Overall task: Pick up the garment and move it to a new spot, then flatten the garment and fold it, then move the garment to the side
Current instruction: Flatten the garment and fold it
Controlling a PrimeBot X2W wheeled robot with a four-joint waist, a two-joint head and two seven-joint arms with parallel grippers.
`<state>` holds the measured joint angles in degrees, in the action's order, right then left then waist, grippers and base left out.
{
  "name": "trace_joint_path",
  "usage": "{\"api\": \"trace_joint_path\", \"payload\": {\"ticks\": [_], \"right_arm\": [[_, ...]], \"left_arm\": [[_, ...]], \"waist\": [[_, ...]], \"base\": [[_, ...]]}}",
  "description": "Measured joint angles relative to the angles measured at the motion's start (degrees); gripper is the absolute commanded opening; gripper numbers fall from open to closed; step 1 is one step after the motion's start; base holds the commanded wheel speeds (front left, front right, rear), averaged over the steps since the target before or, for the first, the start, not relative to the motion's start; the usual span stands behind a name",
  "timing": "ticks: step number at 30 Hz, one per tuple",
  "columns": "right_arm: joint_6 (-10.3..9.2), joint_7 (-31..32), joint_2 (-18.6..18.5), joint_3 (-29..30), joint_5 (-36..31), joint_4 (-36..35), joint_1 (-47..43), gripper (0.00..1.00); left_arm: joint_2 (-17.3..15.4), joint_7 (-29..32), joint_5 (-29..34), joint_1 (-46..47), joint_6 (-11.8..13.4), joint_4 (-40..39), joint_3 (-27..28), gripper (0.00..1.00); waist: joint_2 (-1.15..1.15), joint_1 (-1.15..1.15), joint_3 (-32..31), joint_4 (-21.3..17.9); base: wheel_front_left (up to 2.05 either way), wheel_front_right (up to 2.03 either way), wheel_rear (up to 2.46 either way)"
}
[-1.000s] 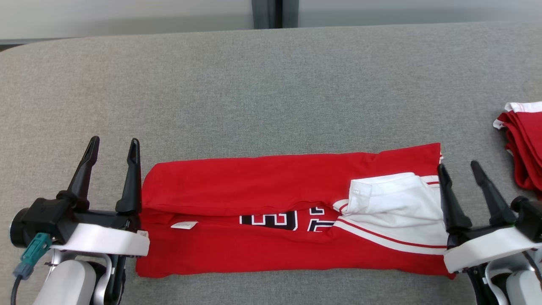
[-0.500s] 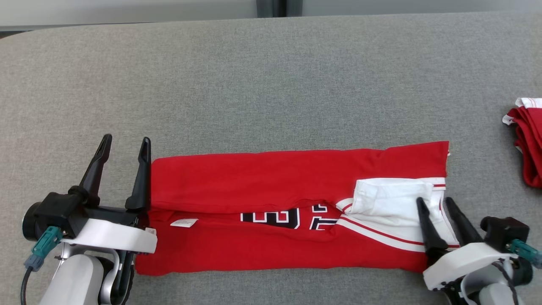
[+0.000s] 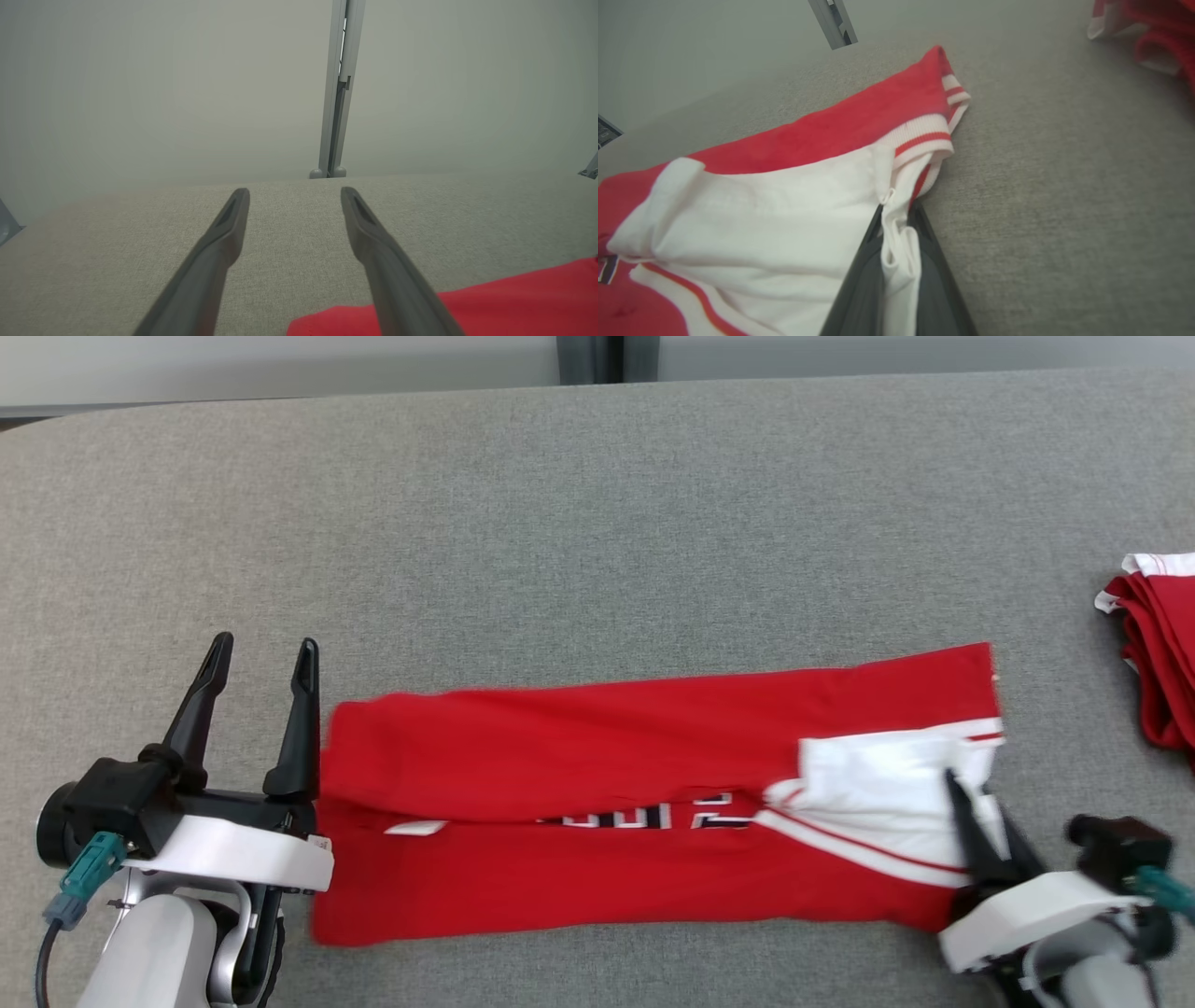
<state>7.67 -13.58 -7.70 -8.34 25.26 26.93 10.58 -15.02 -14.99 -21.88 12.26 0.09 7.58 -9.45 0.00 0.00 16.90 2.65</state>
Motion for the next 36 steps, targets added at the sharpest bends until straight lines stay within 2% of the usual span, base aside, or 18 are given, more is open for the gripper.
{"api": "trace_joint_path", "payload": {"ticks": [9,12,15,22,26,31,33,36], "right_arm": [[-0.16,-0.6,-6.0,8.4,-0.8,-1.0,0.1,0.00],[-0.18,-0.5,-6.4,9.2,-1.5,-3.4,0.1,0.00],[-0.19,0.0,-5.8,7.6,-2.8,-8.8,0.1,0.00],[-0.19,4.8,-2.8,-2.3,-5.2,-26.9,0.6,0.00],[-0.19,8.4,-1.0,-10.3,-4.5,-31.7,1.5,0.00],[-0.19,9.5,1.9,-19.8,-2.1,-29.1,4.7,0.00],[-0.19,9.4,3.2,-25.2,-0.2,-24.5,7.5,0.00],[-0.19,8.4,3.9,-28.9,1.3,-18.9,10.5,0.00]], "left_arm": [[0.9,0.0,0.6,0.0,-0.7,0.6,1.0,1.00],[1.1,0.0,0.8,0.0,-1.1,0.8,1.3,1.00],[1.2,0.0,1.0,0.0,-1.3,1.1,1.7,1.00],[1.6,0.0,1.7,0.0,-1.8,1.1,2.2,1.00],[2.3,0.0,2.0,0.2,-2.1,1.3,2.2,1.00],[3.6,0.0,2.5,1.6,-2.6,2.1,1.4,1.00],[4.4,0.0,2.8,2.4,-3.1,2.6,1.1,1.00],[5.2,0.0,3.2,2.9,-3.6,3.4,0.4,1.00]], "waist": [[0.00,0.00,-0.7,-0.5],[0.00,0.00,-1.0,-0.7],[0.00,0.00,-1.3,-1.0],[0.00,0.00,-1.1,-1.5],[0.00,0.00,-0.7,-1.3],[0.00,0.00,0.1,-0.1],[0.00,0.00,0.7,0.7],[0.00,0.00,1.2,1.5]], "base": [[0.00,0.00,0.00],[0.00,0.00,0.00],[0.00,0.00,0.00],[0.00,0.00,0.00],[0.00,0.00,0.00],[0.00,0.00,0.00],[0.00,0.00,0.00],[0.00,0.00,0.00]]}}
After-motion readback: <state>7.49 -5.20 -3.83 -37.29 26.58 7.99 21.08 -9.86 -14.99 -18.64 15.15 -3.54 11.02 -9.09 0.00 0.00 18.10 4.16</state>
